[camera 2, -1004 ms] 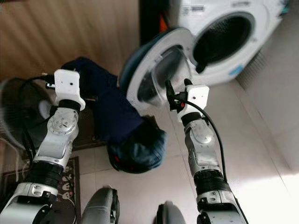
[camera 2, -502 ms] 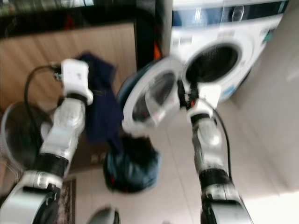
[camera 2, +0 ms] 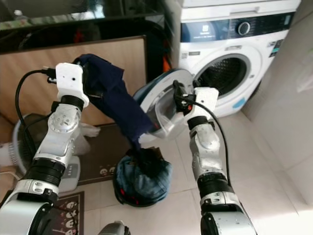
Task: Clothes washing
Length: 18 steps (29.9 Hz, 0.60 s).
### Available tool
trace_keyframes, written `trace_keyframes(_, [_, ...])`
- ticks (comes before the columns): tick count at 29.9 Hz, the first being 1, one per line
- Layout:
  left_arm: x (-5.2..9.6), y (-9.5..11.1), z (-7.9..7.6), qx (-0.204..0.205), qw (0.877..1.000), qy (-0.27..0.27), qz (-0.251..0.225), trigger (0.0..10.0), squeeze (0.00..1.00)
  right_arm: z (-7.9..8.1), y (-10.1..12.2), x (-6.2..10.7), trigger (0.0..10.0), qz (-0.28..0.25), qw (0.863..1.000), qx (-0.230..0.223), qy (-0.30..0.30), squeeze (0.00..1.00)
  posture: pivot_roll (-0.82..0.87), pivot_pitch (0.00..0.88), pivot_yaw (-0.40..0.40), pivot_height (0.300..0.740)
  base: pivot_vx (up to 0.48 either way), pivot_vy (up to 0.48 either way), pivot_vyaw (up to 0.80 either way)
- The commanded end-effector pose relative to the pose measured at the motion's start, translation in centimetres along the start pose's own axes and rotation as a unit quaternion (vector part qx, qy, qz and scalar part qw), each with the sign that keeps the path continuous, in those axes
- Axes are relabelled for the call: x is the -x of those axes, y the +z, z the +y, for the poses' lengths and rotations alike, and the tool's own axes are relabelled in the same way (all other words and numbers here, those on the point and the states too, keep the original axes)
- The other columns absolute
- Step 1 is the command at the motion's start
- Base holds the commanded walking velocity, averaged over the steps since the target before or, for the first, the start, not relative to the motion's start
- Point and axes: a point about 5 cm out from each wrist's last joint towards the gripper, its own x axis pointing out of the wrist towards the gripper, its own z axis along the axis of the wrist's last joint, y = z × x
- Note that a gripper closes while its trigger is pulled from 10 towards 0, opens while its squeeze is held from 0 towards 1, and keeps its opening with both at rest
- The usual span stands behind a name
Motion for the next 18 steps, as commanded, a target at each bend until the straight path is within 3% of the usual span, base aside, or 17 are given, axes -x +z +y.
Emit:
trace_keyframes(1, [-0.16,0.62,0.31,-0.005,1.000,0.006,-0.018,10.0,0.00,-0.18,0.26,-0.14,10.0,-0.007,1.000,0.000,-0.002,0.00,0.20,0.097,0.037,0.740,0.000,0.000,0.00])
trace_keyframes(18, [-0.15,1.09,0.32,-0.001,1.000,0.008,-0.030,10.0,0.00,-0.21,0.38,-0.42,10.0,-0.008,1.000,0.008,0.001,0.00,0.20,0.073,0.028,0.740,0.000,0.000,0.00])
